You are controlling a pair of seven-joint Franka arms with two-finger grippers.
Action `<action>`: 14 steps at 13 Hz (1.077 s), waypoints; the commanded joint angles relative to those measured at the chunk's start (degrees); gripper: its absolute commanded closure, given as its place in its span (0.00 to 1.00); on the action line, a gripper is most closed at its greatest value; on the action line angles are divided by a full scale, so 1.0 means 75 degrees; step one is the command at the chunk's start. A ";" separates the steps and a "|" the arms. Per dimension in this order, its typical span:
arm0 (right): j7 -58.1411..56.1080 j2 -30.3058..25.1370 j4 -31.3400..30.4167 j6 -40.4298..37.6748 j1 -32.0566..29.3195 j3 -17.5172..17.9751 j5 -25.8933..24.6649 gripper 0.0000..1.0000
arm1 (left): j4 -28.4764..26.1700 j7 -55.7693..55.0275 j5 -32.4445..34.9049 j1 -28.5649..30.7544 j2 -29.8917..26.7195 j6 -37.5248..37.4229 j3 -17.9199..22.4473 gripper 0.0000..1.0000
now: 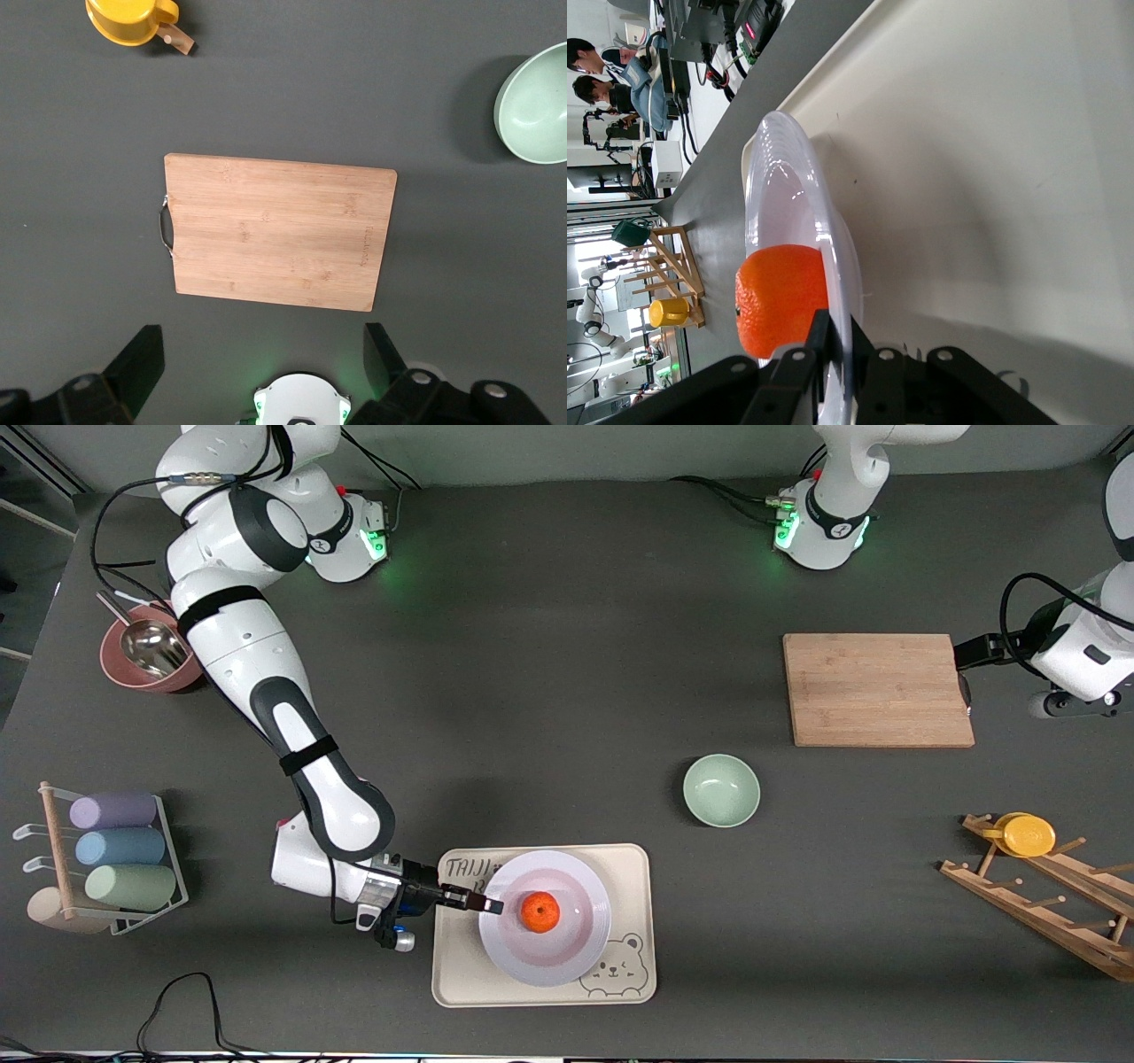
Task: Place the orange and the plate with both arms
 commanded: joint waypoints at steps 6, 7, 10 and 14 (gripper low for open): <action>-0.0221 0.0302 0.0385 0.0068 0.0076 0.0018 -0.0107 1.00 | 0.0167 -0.0001 0.0034 -0.0103 0.0064 -0.0090 0.0068 0.00; -0.0221 0.0302 0.0408 0.0102 0.0087 0.0018 -0.0107 1.00 | 0.0179 -0.0001 0.0023 -0.0115 0.0064 -0.0090 0.0068 0.00; -0.0221 0.0337 0.0420 0.0126 0.0099 0.0018 -0.0107 1.00 | 0.0179 0.0010 0.0034 -0.0115 0.0064 -0.0090 0.0068 0.00; -0.0221 0.0349 0.0432 0.0126 0.0099 0.0007 -0.0107 1.00 | 0.0179 0.0045 0.0034 -0.0103 0.0076 -0.0090 0.0068 0.00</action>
